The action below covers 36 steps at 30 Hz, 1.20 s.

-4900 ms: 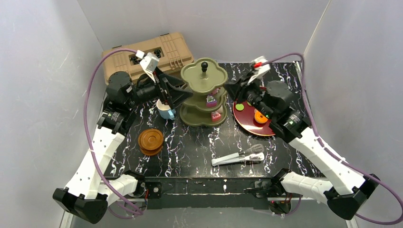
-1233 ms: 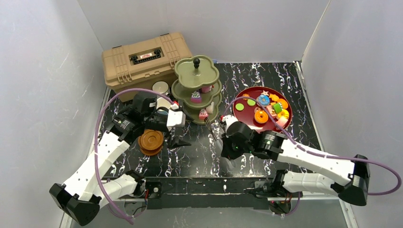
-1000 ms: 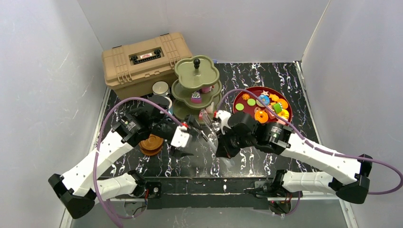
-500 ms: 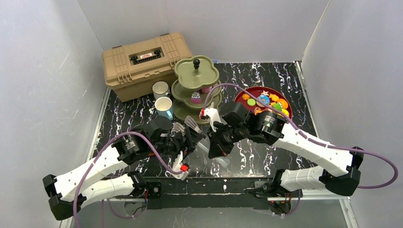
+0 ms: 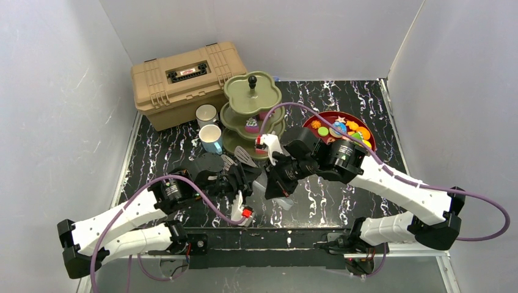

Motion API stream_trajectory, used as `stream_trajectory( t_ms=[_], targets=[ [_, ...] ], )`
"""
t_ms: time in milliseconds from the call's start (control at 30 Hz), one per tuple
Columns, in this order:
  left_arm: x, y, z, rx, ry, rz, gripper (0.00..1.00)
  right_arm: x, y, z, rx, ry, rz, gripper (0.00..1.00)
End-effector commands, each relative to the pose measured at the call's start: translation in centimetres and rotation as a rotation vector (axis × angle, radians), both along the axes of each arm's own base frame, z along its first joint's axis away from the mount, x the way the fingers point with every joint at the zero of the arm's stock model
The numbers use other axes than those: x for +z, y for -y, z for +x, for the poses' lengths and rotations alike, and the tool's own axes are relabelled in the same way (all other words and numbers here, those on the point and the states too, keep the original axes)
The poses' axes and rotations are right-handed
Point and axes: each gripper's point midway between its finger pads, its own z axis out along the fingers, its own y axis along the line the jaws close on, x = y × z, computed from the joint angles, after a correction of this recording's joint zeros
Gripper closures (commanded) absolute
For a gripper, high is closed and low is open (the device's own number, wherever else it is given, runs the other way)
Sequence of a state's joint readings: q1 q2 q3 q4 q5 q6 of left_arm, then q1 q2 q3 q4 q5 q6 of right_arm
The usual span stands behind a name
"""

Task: Serve the afternoon tea
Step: Pick up the clamp from the center of the board.

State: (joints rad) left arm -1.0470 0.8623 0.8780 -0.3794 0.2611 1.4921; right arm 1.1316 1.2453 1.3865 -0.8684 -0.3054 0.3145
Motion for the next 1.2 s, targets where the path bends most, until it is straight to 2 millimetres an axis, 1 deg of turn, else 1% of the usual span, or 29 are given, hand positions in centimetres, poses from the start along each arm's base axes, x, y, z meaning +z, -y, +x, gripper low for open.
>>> stream_trajectory(
  t_ms=[0,33,67,100,133,167,233,267,333,400,467,500,533,600,733,967,1033,1067,1167],
  targets=[
    [2.1,0.3,1.2,0.091,-0.022,-0.102,1.00,4.8,-1.7,1.0,-0.026,0.080,0.168,0.97],
    [2.4,0.4,1.3,0.104,-0.039,-0.118,1.00,5.2,-1.7,1.4,-0.048,0.097,0.174,0.87],
    [2.6,0.4,1.4,0.131,-0.075,-0.140,1.00,5.7,-1.5,2.0,-0.079,0.122,0.184,0.75],
    [2.8,0.4,1.6,0.159,-0.109,-0.154,1.00,6.4,-1.3,2.7,-0.119,0.152,0.199,0.58],
    [3.0,0.5,1.8,0.199,-0.156,-0.176,1.00,7.4,-0.9,3.5,-0.172,0.187,0.222,0.43],
    [3.4,0.5,2.1,0.242,-0.200,-0.202,1.00,8.6,-0.2,4.9,-0.257,0.244,0.246,0.31],
    [4.0,0.6,2.8,0.307,-0.258,-0.246,1.00,11.6,1.6,6.8,-0.407,0.331,0.328,0.08],
    [4.4,0.7,3.1,0.328,-0.270,-0.278,1.00,13.1,2.7,7.6,-0.480,0.364,0.377,0.02],
    [5.2,0.9,3.9,0.358,-0.260,-0.335,1.00,15.3,5.0,8.6,-0.604,0.408,0.475,0.01],
    [6.5,1.1,4.7,0.389,-0.241,-0.402,1.00,16.3,6.6,8.9,-0.686,0.421,0.560,0.02],
    [8.0,1.2,5.6,0.428,-0.223,-0.457,1.00,16.4,7.5,9.2,-0.741,0.412,0.620,0.02],
    [8.5,1.1,6.1,0.450,-0.217,-0.475,1.00,15.8,7.5,9.3,-0.757,0.406,0.624,0.02],
    [9.5,1.2,6.3,0.454,-0.211,-0.513,1.00,15.6,7.6,9.5,-0.770,0.403,0.636,0.02],
    [10.7,1.5,6.5,0.455,-0.214,-0.556,1.00,15.3,7.3,9.8,-0.786,0.398,0.645,0.02],
    [12.1,1.5,7.1,0.499,-0.253,-0.611,1.00,15.2,5.8,10.2,-0.777,0.389,0.657,0.02],
    [13.4,1.8,7.6,0.529,-0.289,-0.659,1.00,14.6,3.9,11.7,-0.831,0.365,0.721,0.02],
    [13.4,1.9,7.6,0.525,-0.290,-0.656,1.00,15.0,3.3,11.7,-0.827,0.356,0.776,0.02],
    [13.4,1.9,7.5,0.523,-0.292,-0.656,1.00,15.8,3.0,11.8,-0.827,0.356,0.822,0.02],
    [13.4,1.9,7.5,0.525,-0.298,-0.659,1.00,16.5,2.3,12.1,-0.823,0.362,0.864,0.03]
  ],
)
